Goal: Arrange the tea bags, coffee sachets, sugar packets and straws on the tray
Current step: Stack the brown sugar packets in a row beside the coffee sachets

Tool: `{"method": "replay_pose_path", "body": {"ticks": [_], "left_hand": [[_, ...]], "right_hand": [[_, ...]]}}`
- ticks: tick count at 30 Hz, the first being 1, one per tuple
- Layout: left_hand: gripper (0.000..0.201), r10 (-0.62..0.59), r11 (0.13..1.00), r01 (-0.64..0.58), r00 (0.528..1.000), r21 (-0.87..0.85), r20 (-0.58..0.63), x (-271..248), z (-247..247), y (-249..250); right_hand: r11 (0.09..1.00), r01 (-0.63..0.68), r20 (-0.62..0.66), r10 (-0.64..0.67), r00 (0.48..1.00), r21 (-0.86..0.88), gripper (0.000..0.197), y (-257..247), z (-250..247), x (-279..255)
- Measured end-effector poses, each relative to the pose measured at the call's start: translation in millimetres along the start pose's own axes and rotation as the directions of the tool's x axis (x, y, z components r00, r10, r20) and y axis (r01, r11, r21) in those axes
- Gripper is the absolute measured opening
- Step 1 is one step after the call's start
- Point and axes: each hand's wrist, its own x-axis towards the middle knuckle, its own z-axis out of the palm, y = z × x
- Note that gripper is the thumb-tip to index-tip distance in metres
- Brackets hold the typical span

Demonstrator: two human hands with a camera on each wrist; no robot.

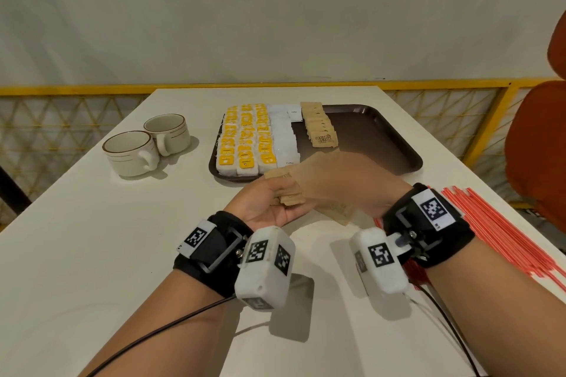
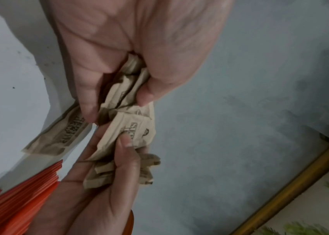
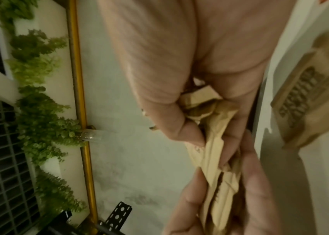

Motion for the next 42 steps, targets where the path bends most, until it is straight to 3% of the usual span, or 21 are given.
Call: {"method": "replay_pose_path", "body": {"ticks": [5, 13, 19, 21, 23, 24, 31, 34, 38, 42], "left_hand": [[0.020, 0.013, 1.000, -0.013, 0.999, 0.003, -0.049, -1, 1, 3], [0.032, 0.016, 1.000, -0.017, 0.998, -0.019, -0.061, -2, 2, 3], [0.059, 0.015, 0.978, -0.024, 0.999, -0.209, -0.041, 2, 7, -3], [0.048, 0.059, 0.976, -0.054, 0.998, -0.212, 0.019, 0, 7, -4], [0.019, 0.107, 0.985, -0.102, 0.994, -0.141, 0.031, 2, 7, -6], [0.014, 0.128, 0.986, -0.126, 0.992, -0.109, 0.015, 3, 6, -7], [0.019, 0.219, 0.964, -0.239, 0.962, -0.118, -0.165, 5, 5, -3], [0.013, 0.188, 0.949, -0.236, 0.956, -0.208, -0.227, 3, 2, 5], [0.011, 0.135, 0.917, -0.190, 0.975, -0.349, -0.176, -4, -1, 12], [0.017, 0.161, 0.897, -0.187, 0.982, -0.400, -0.097, -8, 5, 11]], "right_hand": [[0.994, -0.001, -0.023, 0.004, 1.000, 0.109, 0.031, -1, -6, 1], [0.975, -0.049, 0.016, 0.046, 0.999, 0.217, 0.046, 0, -3, 3], [0.974, -0.055, -0.065, 0.071, 0.995, 0.219, 0.017, 0, 3, 1], [0.977, -0.034, -0.056, 0.047, 0.997, 0.210, 0.016, 1, 6, 0], [0.980, -0.014, -0.033, 0.021, 0.999, 0.199, 0.017, 2, 9, -1], [0.980, -0.009, -0.023, 0.014, 1.000, 0.197, 0.017, 2, 10, -2], [0.970, 0.001, -0.081, 0.020, 0.996, 0.242, 0.020, -3, 1, -1], [0.949, 0.035, -0.099, -0.004, 0.995, 0.313, 0.024, -7, -5, 1], [0.947, 0.064, -0.090, -0.038, 0.995, 0.314, 0.038, -10, -9, 0], [0.958, 0.060, -0.071, -0.042, 0.997, 0.280, 0.038, -10, -7, -1]]}}
